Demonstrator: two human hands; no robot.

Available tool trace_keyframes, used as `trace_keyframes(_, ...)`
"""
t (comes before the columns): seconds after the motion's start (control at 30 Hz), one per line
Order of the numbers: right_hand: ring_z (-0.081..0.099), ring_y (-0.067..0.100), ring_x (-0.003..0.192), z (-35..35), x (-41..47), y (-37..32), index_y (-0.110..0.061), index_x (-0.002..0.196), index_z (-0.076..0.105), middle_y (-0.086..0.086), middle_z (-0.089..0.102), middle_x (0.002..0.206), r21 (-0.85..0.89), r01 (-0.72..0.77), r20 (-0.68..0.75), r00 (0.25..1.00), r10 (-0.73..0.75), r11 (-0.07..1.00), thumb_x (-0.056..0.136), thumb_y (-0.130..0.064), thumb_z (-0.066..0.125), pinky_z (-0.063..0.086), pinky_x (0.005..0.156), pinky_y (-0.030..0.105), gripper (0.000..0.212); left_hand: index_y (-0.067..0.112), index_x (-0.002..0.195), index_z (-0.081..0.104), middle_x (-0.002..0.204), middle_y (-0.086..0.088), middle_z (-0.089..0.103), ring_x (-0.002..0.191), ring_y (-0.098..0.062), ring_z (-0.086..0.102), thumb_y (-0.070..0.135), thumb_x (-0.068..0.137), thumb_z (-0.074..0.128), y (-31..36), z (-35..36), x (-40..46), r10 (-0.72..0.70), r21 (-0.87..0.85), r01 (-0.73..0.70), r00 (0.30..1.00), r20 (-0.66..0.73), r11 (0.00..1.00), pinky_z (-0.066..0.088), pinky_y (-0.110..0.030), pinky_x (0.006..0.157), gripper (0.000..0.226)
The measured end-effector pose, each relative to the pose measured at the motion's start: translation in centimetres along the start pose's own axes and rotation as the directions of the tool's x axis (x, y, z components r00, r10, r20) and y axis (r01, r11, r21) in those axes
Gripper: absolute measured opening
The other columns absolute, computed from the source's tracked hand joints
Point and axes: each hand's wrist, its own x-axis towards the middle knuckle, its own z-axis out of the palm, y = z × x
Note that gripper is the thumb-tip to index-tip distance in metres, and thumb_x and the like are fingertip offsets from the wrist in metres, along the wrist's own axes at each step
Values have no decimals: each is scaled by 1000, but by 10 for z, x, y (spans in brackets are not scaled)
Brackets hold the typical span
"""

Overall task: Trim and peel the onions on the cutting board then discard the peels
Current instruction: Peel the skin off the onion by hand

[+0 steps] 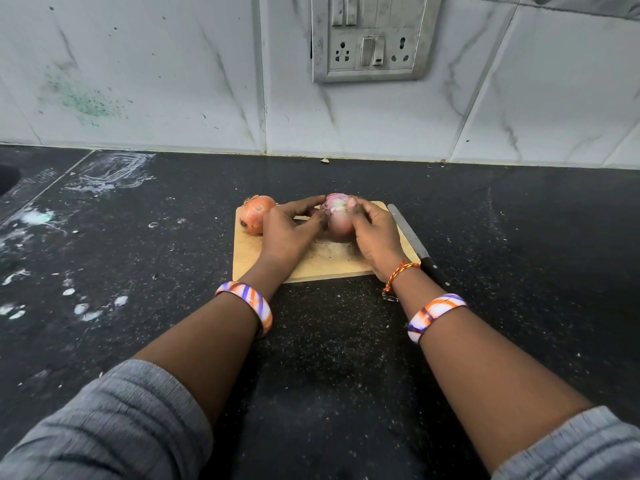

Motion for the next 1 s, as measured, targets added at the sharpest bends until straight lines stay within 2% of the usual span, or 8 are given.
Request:
trace_keyframes(0.2,50,15,120,-6,-3,2,-18,137,43,4,51,134,-45,-4,190,982,12,999,60,-32,84,43,104,35,88,1,95,70,89,-3,68,74,-6,61,7,84,63,2,-1,-1,3,33,-2,999,-39,999,51,-17,72,15)
trace_keyframes(0.3,54,15,114,-5,-6,1,-18,131,50,4,56,127,-44,35,166,986,-27,998,58,-27,86,46,101,36,82,15,70,65,67,-2,65,55,-8,58,8,84,62,0,-1,-1,-37,48,39,998,-50,998,49,-19,55,16)
trace_keyframes(0.4,55,12,110,-5,-9,-2,-18,130,52,2,57,122,-30,64,146,988,-60,997,61,-20,85,47,99,33,77,17,68,58,59,-1,60,41,0,57,4,85,60,0,0,-2,-66,44,68,996,-56,997,49,-16,46,22)
trace_keyframes(0.53,54,4,99,-8,-11,-7,-18,130,51,-3,54,118,-4,64,154,986,-63,998,67,-7,79,48,96,28,70,8,76,57,59,-1,60,42,1,58,0,86,56,2,0,-3,-60,78,65,996,-62,995,51,-14,47,13)
trace_keyframes(0.7,56,3,91,-13,-9,-8,-14,130,49,-12,53,104,208,-45,225,974,-3,977,73,3,72,50,88,25,64,15,71,52,65,-6,63,54,-14,63,2,89,52,0,-2,1,-141,28,144,986,-91,989,57,-27,58,22)
trace_keyframes(0.83,58,13,95,-15,-7,-9,-19,118,55,4,56,113,305,-101,233,972,28,947,81,-3,64,53,74,22,42,14,70,54,71,-14,66,66,-25,67,2,85,55,-2,-1,1,-145,67,153,983,-111,986,56,-32,65,19)
trace_keyframes(0.9,57,19,92,-15,-7,-11,-22,105,59,10,58,109,347,-141,214,974,68,927,82,-18,59,49,65,24,24,8,73,58,73,-9,64,66,-19,62,3,81,59,0,-1,1,-107,175,127,987,-123,976,50,-25,63,9)
trace_keyframes(1.0,58,37,97,-10,-8,-13,-6,99,58,23,57,112,466,-224,194,970,148,856,65,-32,56,53,69,40,43,5,76,61,77,0,59,60,-1,48,3,77,62,4,-1,-1,-38,270,63,995,-95,961,38,-8,55,3)
